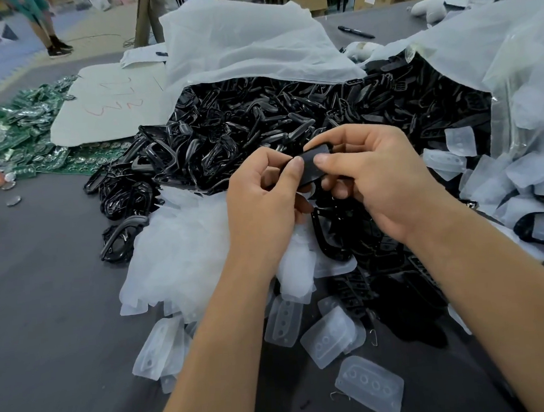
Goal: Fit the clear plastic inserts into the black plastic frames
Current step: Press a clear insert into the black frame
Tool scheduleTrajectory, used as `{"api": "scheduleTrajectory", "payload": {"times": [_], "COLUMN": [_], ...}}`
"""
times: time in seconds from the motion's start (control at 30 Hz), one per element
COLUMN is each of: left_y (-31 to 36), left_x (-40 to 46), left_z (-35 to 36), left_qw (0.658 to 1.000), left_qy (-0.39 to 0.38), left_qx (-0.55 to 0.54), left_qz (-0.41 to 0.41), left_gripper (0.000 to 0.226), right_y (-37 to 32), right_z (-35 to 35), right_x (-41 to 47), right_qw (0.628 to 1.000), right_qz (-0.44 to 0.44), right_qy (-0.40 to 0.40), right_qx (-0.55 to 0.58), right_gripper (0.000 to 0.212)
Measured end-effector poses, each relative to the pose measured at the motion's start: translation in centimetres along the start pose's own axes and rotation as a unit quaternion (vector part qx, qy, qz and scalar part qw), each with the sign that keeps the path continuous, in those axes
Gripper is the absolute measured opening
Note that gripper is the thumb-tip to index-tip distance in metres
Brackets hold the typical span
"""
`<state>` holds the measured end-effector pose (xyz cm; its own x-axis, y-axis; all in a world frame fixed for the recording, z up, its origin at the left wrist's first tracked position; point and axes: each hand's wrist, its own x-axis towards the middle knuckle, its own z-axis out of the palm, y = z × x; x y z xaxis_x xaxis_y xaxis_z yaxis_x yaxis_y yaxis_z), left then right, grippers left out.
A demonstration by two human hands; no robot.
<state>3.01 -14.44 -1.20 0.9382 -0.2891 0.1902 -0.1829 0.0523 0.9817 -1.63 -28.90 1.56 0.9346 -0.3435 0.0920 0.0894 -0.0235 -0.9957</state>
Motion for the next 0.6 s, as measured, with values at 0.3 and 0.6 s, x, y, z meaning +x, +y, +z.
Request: {"api": "scheduleTrajectory", "payload": {"times": [0.3, 0.6], "left_y": [0.02, 0.59], "left_x": [-0.05, -0.13], "left_z": [-0.07, -0.25], "left_qw": [1.0, 0.998], "left_qy": [-0.002, -0.008], "left_qx": [0.003, -0.043], "left_qz": [0.003, -0.047], "left_gripper": [0.014, 0.023], "right_y": [0.15, 0.11], "right_z": [0.37, 0.35], "right_x": [0.06, -0.03], "right_qw": [0.999, 0.999], "right_qz": [-0.022, -0.031], "right_qy": [0.032, 0.021], "right_qx": [-0.014, -0.024], "right_gripper": [0.021, 0.02]}}
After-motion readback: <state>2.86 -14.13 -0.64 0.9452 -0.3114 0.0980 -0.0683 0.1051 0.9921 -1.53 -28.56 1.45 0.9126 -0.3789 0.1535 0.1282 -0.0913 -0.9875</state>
